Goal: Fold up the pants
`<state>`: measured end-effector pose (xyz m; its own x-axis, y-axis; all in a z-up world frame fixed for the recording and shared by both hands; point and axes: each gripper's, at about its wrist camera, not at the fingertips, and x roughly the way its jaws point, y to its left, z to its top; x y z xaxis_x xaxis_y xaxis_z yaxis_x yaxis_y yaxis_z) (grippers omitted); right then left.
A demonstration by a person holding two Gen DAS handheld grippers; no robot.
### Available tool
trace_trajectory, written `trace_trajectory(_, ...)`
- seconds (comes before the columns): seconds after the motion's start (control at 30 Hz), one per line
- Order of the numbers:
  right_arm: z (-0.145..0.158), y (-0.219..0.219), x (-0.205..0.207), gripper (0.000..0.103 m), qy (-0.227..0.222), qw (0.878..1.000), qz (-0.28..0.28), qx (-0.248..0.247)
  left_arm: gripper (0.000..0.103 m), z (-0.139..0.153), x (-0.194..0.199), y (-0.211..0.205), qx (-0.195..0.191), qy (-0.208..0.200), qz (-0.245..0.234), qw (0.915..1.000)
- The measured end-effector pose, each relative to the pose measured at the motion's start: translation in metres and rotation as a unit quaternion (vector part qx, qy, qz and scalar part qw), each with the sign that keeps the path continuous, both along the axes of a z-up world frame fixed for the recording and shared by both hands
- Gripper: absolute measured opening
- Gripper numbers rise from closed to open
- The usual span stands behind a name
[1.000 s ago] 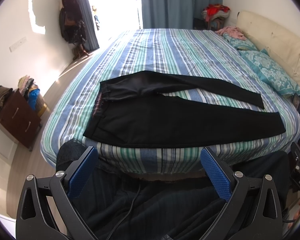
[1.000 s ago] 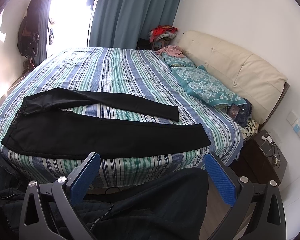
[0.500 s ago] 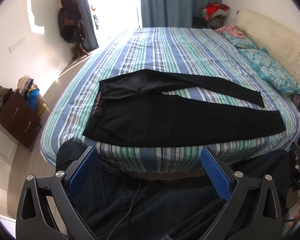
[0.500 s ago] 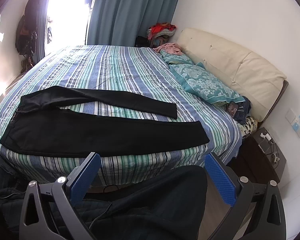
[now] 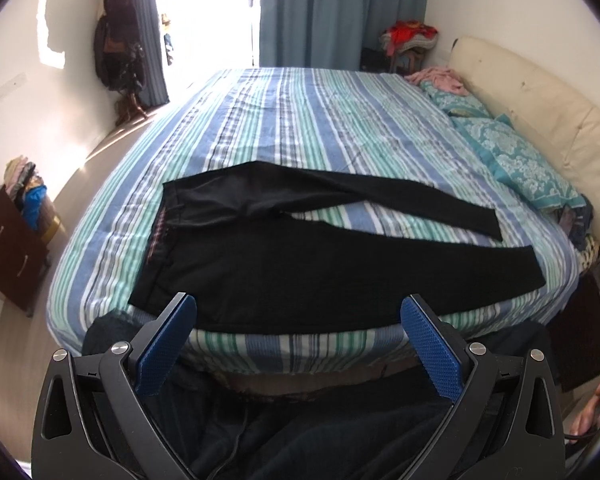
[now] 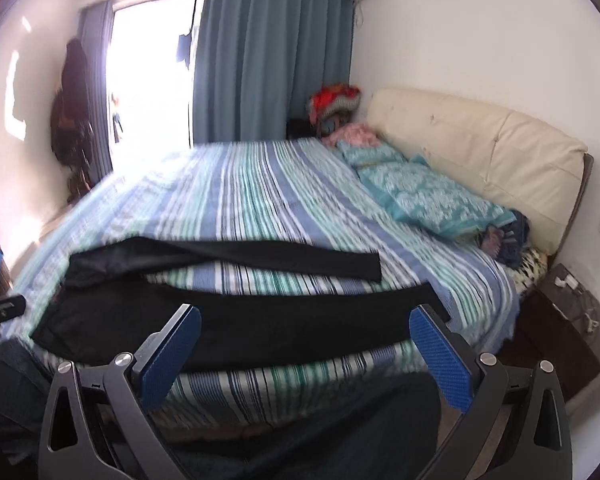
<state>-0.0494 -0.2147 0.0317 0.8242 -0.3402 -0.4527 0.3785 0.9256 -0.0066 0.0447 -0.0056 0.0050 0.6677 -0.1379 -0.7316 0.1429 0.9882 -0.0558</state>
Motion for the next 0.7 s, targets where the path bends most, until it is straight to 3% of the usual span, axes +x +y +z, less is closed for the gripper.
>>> trace_trajectory(0.07, 0.012, -0.014, -0.012, 0.103, -0.116, 0.993, 0.027, 0.001, 0.102, 0.004, 0.017, -0.001, -0.009, -0.001, 0.008, 0.9999)
trace_trajectory(0.1, 0.013, -0.023, -0.008, 0.103, -0.150, 0.987, 0.050, 0.005, 0.102, 0.003, 0.024, -0.001, -0.012, 0.001, 0.010, 0.9999)
trace_trajectory(0.13, 0.009, -0.034, 0.004, 0.103, -0.154, 0.985, 0.072, 0.017, 0.102, 0.002, 0.031, -0.002, -0.015, 0.005, 0.010, 0.9998)
trace_trajectory(0.17, 0.000, -0.047, 0.025, 0.103, -0.126, 0.987, 0.098, 0.036, 0.102, -0.002, 0.038, -0.002, -0.013, 0.010, 0.013, 0.9998)
trace_trajectory(0.23, -0.032, -0.076, 0.079, 0.103, -0.006, 0.989, 0.130, 0.068, 0.102, -0.013, 0.052, -0.004, 0.002, 0.024, 0.022, 0.9995)
trace_trajectory(0.4, -0.117, -0.162, 0.160, 0.103, 0.097, 0.990, 0.099, 0.011, 0.102, -0.052, 0.081, -0.004, 0.050, 0.059, 0.051, 0.9957)
trace_trajectory(0.47, -0.148, -0.195, 0.190, 0.101, 0.150, 0.982, 0.111, -0.022, 0.102, -0.063, 0.090, -0.006, 0.061, 0.069, 0.058, 0.9941)
trace_trajectory(0.6, -0.208, -0.236, 0.244, 0.082, 0.248, 0.955, 0.155, -0.047, 0.102, -0.078, 0.108, -0.016, 0.075, 0.090, 0.063, 0.9912)
trace_trajectory(0.7, -0.242, -0.242, 0.274, 0.081, 0.283, 0.940, 0.175, -0.076, 0.102, -0.087, 0.123, -0.027, 0.086, 0.105, 0.062, 0.9888)
